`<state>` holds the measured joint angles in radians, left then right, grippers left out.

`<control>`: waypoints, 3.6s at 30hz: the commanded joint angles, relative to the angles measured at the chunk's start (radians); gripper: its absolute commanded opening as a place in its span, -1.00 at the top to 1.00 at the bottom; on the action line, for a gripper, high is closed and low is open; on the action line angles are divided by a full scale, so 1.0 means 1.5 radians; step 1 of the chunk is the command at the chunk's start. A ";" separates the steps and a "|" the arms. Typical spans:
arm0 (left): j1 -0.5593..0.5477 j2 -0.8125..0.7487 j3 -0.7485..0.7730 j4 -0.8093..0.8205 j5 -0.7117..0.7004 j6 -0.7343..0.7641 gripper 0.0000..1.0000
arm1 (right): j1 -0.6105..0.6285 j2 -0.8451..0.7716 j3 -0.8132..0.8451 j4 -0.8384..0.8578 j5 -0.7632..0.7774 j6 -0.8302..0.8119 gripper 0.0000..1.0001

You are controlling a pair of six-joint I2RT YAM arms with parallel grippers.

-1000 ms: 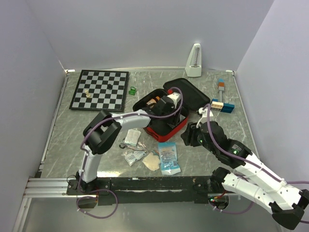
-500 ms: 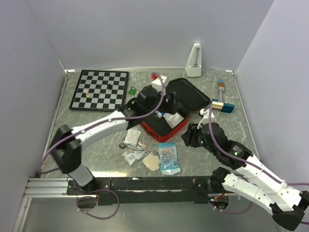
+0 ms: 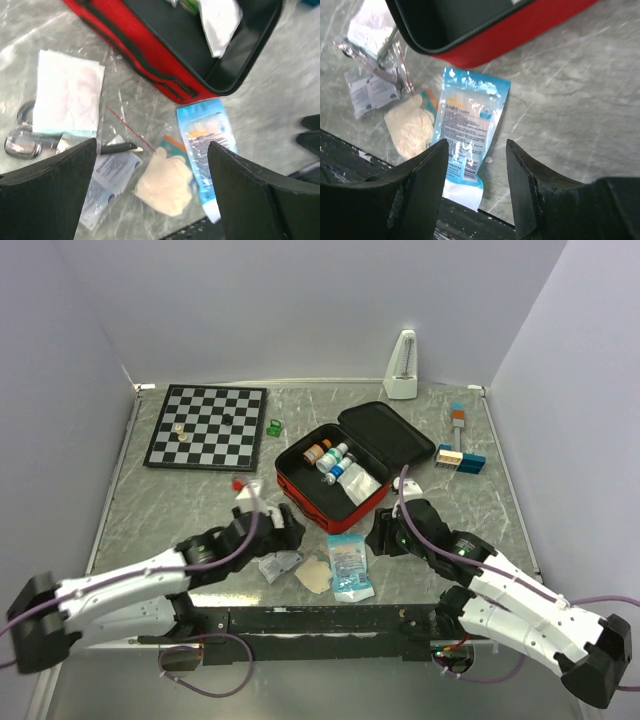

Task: Organize the medicine kit
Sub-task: Pick up the medical item at the center of the board, then place the medical item at the medicine box.

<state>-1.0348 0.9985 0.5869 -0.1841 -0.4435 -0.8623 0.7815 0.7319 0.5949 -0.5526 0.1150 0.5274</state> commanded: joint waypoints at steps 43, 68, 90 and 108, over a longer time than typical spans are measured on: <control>0.213 0.191 0.128 0.076 0.132 -0.037 -0.95 | 0.038 0.009 0.081 -0.058 -0.116 -0.007 1.00; 0.242 -0.135 -0.002 -0.049 0.096 -0.042 -0.93 | -0.113 0.562 0.485 0.150 -0.173 -0.496 1.00; 0.244 -0.133 -0.018 -0.042 0.106 -0.009 -0.93 | -0.092 0.785 0.590 0.078 -0.322 -0.543 0.89; 0.243 -0.141 -0.021 -0.051 0.102 -0.013 -0.93 | -0.092 0.667 0.581 0.091 -0.222 -0.439 -0.39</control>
<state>-0.6727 0.8021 0.5552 -0.2752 -0.2859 -0.8917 0.6373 1.8839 1.4635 -0.4610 -0.2901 -0.1791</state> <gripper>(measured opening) 0.963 0.638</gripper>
